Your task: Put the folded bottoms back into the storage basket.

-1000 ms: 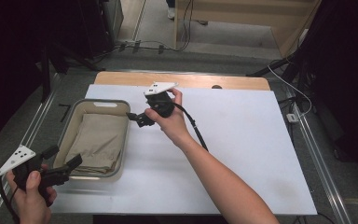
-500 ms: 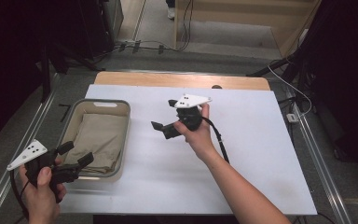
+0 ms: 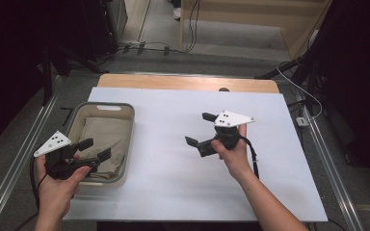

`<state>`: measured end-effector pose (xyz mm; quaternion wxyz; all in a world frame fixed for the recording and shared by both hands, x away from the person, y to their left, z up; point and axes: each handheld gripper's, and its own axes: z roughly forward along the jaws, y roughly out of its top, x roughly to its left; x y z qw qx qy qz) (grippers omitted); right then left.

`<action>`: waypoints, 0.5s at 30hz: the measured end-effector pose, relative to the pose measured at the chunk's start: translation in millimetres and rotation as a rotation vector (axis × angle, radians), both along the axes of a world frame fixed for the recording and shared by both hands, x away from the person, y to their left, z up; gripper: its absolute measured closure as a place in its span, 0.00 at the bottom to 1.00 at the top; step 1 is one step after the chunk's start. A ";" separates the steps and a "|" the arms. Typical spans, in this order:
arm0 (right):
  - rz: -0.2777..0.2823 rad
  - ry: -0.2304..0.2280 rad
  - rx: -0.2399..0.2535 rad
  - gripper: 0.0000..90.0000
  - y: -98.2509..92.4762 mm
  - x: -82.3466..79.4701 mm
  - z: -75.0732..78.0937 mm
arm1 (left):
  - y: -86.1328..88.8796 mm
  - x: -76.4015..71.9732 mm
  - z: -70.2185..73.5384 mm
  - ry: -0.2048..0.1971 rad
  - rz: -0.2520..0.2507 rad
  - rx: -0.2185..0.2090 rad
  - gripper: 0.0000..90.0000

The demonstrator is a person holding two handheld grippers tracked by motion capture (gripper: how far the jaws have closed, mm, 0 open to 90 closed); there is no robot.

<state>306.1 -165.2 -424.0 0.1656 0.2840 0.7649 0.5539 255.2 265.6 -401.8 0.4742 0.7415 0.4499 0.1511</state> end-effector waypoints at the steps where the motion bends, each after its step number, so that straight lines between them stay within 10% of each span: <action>1: -0.002 -0.005 0.003 0.00 -4.5 -1.9 -0.4 | -1.4 3.5 0.3 0.011 -0.009 0.020 0.32; 7: -0.047 -0.015 -0.014 0.00 -36.2 -20.9 -7.8 | -7.5 24.4 -3.1 0.103 -0.001 0.090 0.60; 15: -0.115 -0.006 -0.004 0.00 -75.9 -42.5 -20.1 | -20.1 48.8 -12.7 0.190 -0.002 0.153 0.69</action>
